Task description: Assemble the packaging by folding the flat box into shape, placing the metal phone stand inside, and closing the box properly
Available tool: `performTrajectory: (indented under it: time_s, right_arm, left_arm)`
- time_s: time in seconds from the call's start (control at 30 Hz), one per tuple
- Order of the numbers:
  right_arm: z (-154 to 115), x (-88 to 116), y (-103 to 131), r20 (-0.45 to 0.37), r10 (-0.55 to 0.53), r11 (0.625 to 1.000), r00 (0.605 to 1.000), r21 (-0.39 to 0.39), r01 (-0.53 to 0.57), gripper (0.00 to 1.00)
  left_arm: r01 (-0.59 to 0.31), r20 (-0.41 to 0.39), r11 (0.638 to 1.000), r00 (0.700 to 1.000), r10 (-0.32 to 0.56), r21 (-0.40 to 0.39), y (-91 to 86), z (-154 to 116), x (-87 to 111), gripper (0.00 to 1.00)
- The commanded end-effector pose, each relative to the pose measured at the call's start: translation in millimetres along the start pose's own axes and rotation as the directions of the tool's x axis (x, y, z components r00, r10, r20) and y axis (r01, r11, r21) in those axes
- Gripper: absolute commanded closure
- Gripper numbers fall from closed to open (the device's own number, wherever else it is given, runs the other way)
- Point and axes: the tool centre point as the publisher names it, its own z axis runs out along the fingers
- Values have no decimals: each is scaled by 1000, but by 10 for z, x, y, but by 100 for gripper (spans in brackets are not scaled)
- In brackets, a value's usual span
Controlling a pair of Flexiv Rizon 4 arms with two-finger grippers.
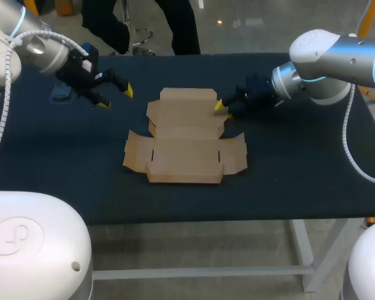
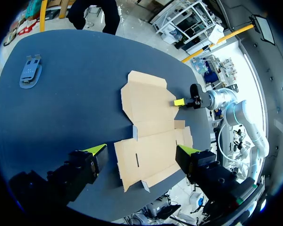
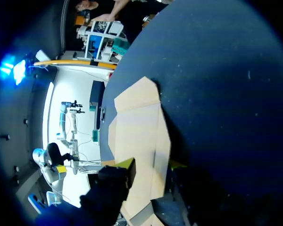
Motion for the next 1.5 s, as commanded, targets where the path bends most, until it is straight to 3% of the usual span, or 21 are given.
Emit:
performTrajectory:
  time_s: [0.03, 0.13, 0.2, 0.23, 0.6, 0.87, 1.5]
  right_arm:
    - [39, -39, 68, -27, -5, 1000, 1000, 14, 5, 66]
    - [50, -45, 80, -59, -15, 999, 998, 28, 16, 76]
    - [53, -47, 82, -70, -22, 999, 997, 30, 25, 98]
    - [51, -46, 76, -76, -29, 999, 997, 31, 31, 100]
    - [-53, 56, 17, -121, -87, 996, 989, 19, 90, 100]
    - [-167, 185, -42, -158, -152, 988, 976, 1, 154, 100]
    - [-195, 216, -64, -179, -174, 984, 968, 6, 178, 100]
  left_arm:
    - [-1, -2, 1000, 1000, 1, -3, 12, -13, -6, 0]
    - [-4, -10, 1000, 1000, 4, -9, 16, -13, -13, 0]
    - [-10, -18, 1000, 1000, 10, -14, 20, -11, -16, 0]
    - [-12, -21, 1000, 1000, 12, -15, 21, -10, -16, 0]
    - [-90, -68, 996, 994, 90, 5, 24, 25, 29, 0]
    - [-216, -110, 967, 967, 231, 131, 7, 25, 93, 0]
    - [-216, -110, 967, 967, 231, 131, 7, 25, 93, 0]
